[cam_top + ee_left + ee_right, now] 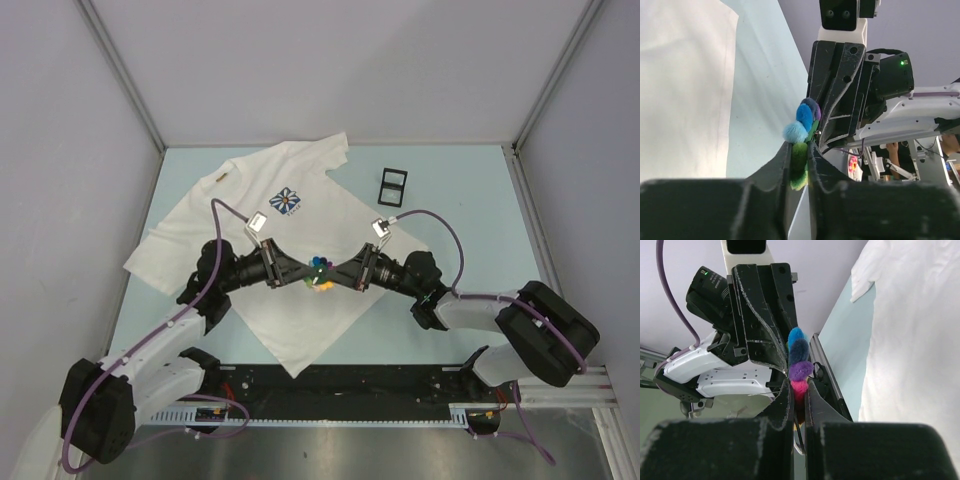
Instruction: Remove the brooch from the garment
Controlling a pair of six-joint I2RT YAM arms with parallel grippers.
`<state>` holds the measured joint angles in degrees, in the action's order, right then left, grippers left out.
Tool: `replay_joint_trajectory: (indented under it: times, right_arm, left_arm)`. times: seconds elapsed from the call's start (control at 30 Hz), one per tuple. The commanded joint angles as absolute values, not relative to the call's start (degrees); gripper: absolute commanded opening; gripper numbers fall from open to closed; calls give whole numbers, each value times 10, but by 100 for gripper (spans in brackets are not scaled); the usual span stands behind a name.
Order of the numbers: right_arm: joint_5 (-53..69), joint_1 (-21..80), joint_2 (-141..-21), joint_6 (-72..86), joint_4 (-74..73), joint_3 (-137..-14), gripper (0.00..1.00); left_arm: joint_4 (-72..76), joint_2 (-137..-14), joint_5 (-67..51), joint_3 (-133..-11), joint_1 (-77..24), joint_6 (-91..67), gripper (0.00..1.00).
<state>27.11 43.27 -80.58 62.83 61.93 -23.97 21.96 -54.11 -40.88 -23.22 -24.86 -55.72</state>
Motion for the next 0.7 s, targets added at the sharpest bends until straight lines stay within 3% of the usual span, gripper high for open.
replay_joint_trajectory:
  times: [0.0, 0.07, 0.37, 0.67]
  right_arm:
    - [277, 432, -812, 634, 664, -250, 4]
    - [276, 432, -816, 635, 664, -250, 10]
    - [267, 439, -828, 635, 672, -250, 30]
    - [272, 441, -860, 658, 720, -251, 31]
  left_arm:
    - [254, -539, -421, -224, -245, -572, 4]
    - [253, -534, -416, -222, -245, -581, 0]
    - [240, -514, -390, -213, -245, -608, 0]
    - [246, -510, -389, -207, -246, -611, 0]
